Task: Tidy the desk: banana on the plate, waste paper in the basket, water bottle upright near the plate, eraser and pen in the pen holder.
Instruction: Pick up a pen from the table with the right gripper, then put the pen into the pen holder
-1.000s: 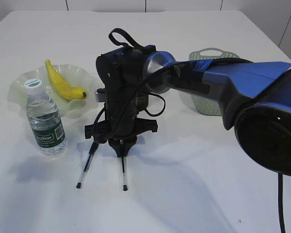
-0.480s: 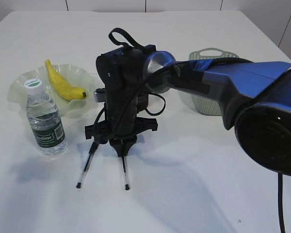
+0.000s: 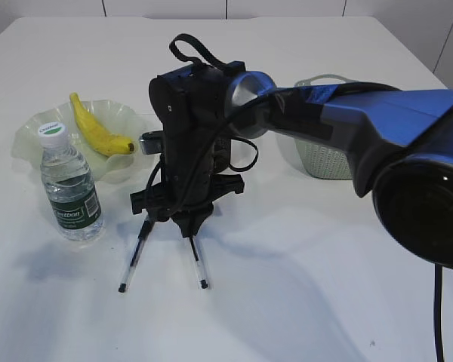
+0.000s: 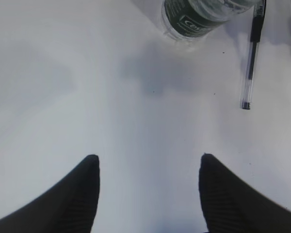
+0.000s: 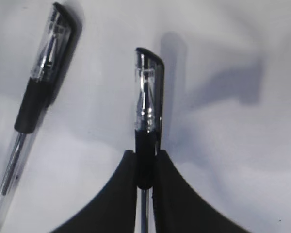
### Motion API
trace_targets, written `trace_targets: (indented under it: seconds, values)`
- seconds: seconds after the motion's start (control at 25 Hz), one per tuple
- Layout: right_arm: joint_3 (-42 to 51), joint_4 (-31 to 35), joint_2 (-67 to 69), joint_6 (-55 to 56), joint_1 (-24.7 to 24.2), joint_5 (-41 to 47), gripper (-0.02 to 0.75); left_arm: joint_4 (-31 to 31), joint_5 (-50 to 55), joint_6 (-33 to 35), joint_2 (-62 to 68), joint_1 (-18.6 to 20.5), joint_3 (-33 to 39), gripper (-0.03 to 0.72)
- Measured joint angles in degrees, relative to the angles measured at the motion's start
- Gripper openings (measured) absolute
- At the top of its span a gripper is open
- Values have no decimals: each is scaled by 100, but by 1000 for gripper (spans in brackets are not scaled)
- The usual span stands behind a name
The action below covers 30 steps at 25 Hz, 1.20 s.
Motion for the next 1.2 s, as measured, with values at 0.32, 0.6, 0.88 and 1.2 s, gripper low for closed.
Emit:
trace_targets:
  seconds: [0.32,0.6,0.88,1.2]
  values:
    - [0,-59,-196,-392,0,0,44,0,-117,0,0,0,0,452]
    - [242,-187,-491,-607,0,0,44,0,-118,0,0,0,0,452]
    - [1508,-307,-1183,-720,0,0,32,0,-118,0,0,0,0,452]
    - [3404,-668,-2458,-736,0,-866,32,0,-118,0,0,0,0,452]
